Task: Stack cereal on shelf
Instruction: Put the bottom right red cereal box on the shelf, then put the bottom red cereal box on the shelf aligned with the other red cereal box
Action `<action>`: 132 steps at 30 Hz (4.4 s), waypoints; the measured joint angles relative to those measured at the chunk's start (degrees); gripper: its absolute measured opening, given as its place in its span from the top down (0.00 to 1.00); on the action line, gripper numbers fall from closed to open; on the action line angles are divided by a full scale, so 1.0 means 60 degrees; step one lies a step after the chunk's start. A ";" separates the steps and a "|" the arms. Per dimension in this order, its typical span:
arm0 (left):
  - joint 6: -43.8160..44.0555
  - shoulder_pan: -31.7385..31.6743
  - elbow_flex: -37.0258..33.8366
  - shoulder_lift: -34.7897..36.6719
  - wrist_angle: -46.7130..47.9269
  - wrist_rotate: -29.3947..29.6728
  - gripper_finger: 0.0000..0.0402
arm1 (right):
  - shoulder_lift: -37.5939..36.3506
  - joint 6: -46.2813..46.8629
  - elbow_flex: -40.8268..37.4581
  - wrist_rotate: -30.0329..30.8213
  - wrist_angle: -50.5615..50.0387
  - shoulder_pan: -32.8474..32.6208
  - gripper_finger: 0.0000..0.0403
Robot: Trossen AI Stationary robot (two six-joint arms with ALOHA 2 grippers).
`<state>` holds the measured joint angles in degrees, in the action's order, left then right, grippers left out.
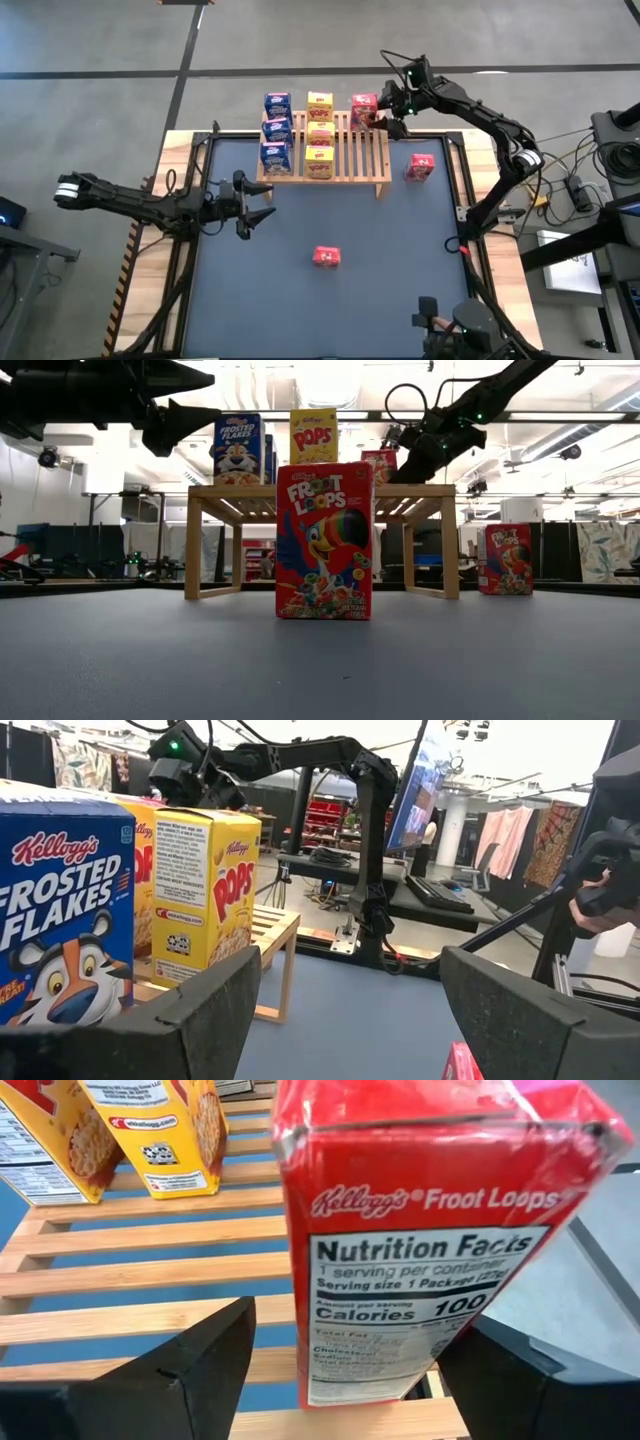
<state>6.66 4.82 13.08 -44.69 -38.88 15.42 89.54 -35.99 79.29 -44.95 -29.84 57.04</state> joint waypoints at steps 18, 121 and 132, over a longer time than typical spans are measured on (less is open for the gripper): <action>0.0594 0.0000 0.0000 -0.0036 -0.0022 0.0004 0.27 | -0.0634 0.0000 -0.0004 0.0936 -0.1163 0.0091 0.26; -0.0173 0.2247 0.4633 -0.6521 0.3775 -0.0161 0.15 | -0.8025 0.4495 -0.5807 0.2503 0.2811 -0.2486 0.29; 0.0193 0.2116 0.2341 -0.6810 -0.0589 -0.0168 0.15 | -0.8022 0.4572 -0.5807 0.2506 0.2852 -0.2696 0.29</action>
<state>7.81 17.52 27.13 -85.55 -42.41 14.41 41.41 -8.56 44.45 -29.91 -12.73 40.86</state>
